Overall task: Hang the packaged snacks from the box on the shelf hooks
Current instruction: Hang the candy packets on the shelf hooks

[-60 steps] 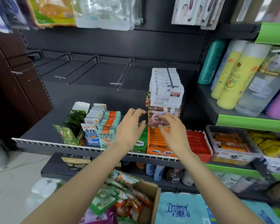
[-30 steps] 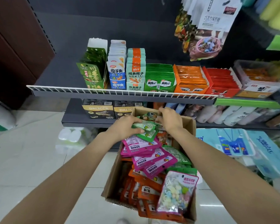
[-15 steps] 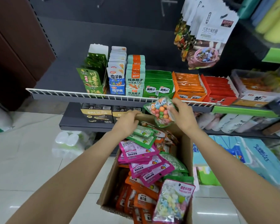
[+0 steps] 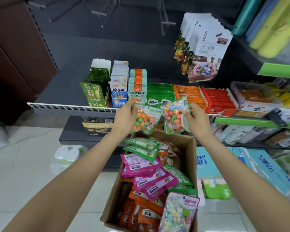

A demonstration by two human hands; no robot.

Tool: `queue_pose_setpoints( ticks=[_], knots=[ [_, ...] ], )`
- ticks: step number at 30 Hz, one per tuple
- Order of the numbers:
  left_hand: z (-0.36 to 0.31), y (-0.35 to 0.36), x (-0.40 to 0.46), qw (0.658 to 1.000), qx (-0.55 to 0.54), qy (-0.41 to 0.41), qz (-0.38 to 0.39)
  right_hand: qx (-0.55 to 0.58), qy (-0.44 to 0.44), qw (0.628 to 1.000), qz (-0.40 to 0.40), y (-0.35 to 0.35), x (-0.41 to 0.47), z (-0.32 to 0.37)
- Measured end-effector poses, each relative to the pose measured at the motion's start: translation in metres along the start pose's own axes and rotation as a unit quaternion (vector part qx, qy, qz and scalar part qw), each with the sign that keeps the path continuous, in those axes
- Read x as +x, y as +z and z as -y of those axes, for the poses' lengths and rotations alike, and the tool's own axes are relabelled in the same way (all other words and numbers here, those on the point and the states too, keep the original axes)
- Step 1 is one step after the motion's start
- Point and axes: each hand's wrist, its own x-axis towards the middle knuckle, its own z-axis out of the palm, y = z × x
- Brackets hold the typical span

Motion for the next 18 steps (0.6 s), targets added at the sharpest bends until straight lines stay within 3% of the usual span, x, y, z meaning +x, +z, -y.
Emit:
queue_pose_setpoints(
  ticks=[4, 8, 14, 16, 18],
  knots=[
    [-0.024, -0.044, 0.002, 0.998, -0.015, 0.060, -0.034, 0.167, 0.085, 0.982, -0.017, -0.015, -0.002, 0.029],
    [-0.050, -0.083, 0.003, 0.994, 0.004, 0.111, -0.010, 0.340, 0.148, 0.929, -0.015, -0.029, -0.003, 0.058],
    [-0.073, -0.111, 0.004, 0.992, -0.002, 0.121, 0.037, 0.446, 0.136, 0.884, 0.022, -0.047, 0.004, 0.088],
    [-0.082, -0.115, 0.008, 0.993, -0.019, 0.115, 0.030, 0.420, 0.108, 0.901, 0.028, -0.052, 0.008, 0.095],
    [-0.092, -0.116, 0.015, 0.992, -0.024, 0.124, 0.027, 0.289, 0.046, 0.956, -0.002, -0.058, 0.015, 0.100]
  ],
)
